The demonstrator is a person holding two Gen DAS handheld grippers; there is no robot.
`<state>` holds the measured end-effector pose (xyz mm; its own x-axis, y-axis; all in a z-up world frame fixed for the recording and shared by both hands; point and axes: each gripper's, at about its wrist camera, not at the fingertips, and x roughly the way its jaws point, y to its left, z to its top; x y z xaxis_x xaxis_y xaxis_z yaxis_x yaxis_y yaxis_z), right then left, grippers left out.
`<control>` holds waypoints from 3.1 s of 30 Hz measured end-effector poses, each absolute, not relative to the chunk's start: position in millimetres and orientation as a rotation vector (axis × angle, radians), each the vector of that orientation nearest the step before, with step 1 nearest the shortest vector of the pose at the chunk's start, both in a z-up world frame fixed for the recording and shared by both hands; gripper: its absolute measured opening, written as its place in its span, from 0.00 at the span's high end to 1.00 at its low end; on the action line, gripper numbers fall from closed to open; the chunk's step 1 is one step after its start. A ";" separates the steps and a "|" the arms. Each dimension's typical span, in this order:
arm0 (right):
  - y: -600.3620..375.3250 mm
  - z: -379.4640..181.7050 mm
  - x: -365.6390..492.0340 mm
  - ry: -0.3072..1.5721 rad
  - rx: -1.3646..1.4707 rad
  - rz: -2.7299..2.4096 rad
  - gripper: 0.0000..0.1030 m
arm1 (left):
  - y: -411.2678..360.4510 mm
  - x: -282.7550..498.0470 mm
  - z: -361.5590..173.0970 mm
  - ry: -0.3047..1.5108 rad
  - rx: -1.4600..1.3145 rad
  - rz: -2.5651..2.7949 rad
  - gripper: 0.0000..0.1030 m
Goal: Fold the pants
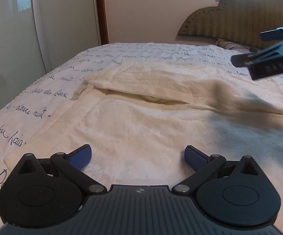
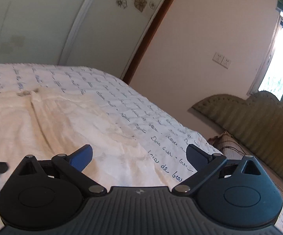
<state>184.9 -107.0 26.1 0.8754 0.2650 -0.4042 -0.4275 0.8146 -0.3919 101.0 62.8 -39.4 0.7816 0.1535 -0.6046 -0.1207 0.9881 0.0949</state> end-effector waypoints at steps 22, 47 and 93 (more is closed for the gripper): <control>-83.5 -24.0 366.9 0.709 -0.335 0.701 0.92 | 60.2 103.2 -46.4 0.659 0.044 0.094 0.00; -87.2 23.1 191.2 0.344 -0.583 0.601 0.79 | 163.0 166.4 36.6 0.611 -0.422 0.008 0.01; -109.5 -31.3 133.6 0.267 -0.953 0.516 0.69 | 174.1 215.7 24.9 0.559 -0.718 -0.076 0.99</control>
